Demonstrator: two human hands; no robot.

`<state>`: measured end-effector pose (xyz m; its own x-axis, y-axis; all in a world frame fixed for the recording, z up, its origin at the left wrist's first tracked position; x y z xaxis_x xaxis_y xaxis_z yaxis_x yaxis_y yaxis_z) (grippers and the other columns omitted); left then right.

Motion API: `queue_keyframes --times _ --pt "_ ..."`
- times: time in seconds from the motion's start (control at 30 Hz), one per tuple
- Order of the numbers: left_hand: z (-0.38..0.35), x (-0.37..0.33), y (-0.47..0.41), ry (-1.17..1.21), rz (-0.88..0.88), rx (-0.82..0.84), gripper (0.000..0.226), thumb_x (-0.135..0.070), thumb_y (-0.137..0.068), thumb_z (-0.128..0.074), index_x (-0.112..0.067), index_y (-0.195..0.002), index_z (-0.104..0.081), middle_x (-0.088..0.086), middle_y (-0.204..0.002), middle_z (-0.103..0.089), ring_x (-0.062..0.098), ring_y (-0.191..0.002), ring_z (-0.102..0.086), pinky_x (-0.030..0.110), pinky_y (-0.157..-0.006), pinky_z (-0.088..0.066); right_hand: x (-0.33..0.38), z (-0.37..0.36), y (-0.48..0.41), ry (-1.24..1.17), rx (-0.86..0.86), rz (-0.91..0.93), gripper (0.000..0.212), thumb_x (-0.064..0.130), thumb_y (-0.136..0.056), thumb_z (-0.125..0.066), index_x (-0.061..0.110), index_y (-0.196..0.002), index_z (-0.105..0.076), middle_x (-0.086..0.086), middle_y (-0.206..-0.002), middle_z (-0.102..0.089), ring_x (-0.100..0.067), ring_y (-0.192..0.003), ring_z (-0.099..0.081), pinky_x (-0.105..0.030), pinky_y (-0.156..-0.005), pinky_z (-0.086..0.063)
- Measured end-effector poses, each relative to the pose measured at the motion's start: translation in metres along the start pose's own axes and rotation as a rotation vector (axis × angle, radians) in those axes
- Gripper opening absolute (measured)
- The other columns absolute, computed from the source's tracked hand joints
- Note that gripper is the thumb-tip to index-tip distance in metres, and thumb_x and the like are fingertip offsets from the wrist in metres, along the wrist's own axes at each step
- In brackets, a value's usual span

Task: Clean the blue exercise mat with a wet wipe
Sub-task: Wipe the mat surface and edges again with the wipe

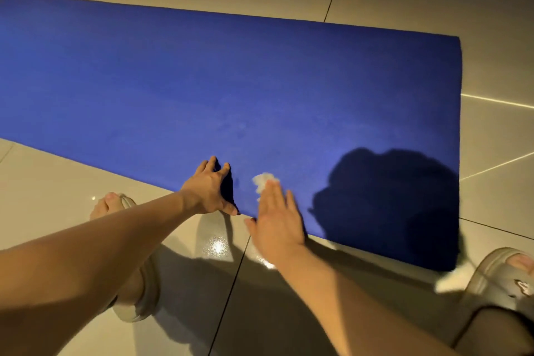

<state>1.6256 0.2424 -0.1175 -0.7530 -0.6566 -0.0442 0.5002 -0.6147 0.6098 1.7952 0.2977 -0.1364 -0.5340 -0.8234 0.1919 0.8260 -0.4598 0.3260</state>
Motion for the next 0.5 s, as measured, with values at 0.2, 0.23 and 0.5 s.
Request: queue_keyframes --times 0.2,0.23,0.5 --pt "-0.006 -0.001 -0.005 -0.067 0.031 -0.022 0.126 -0.065 -0.073 -0.081 -0.021 -0.164 -0.006 0.011 -0.168 -0.002 0.031 -0.155 -0.003 0.049 -0.116 -0.04 -0.037 0.007 0.002 0.001 -0.175 0.147 0.069 0.049 -0.101 -0.046 0.01 -0.156 -0.034 -0.005 -0.168 -0.016 -0.021 -0.154 -0.019 -0.053 -0.122 -0.019" --pt "-0.007 -0.001 -0.006 -0.064 0.031 -0.02 0.126 -0.065 -0.073 -0.081 -0.021 -0.164 -0.006 0.011 -0.169 0.0 0.031 -0.155 -0.002 0.05 -0.116 -0.039 -0.062 0.011 -0.002 -0.048 -0.209 0.055 0.07 0.047 -0.098 -0.053 0.01 -0.155 -0.036 -0.002 -0.168 -0.018 -0.019 -0.152 -0.023 -0.052 -0.121 -0.022" --pt "-0.009 -0.005 -0.006 -0.095 0.049 -0.044 0.127 -0.064 -0.071 -0.082 -0.018 -0.163 -0.008 0.012 -0.163 -0.009 0.033 -0.151 -0.009 0.049 -0.109 -0.046 -0.004 0.0 0.004 -0.024 -0.004 -0.015 0.08 0.056 -0.105 -0.026 -0.001 -0.159 -0.012 -0.022 -0.167 0.006 -0.035 -0.155 0.008 -0.055 -0.124 -0.005"
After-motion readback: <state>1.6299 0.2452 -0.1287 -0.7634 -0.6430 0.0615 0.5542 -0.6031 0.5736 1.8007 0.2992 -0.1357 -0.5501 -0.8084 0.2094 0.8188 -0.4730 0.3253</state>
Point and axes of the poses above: each hand's wrist, its own y-axis away from the middle knuckle, its own z-axis out of the back of the hand, x = y × z, the point moved 6 cm from there along -y, towards the middle knuckle
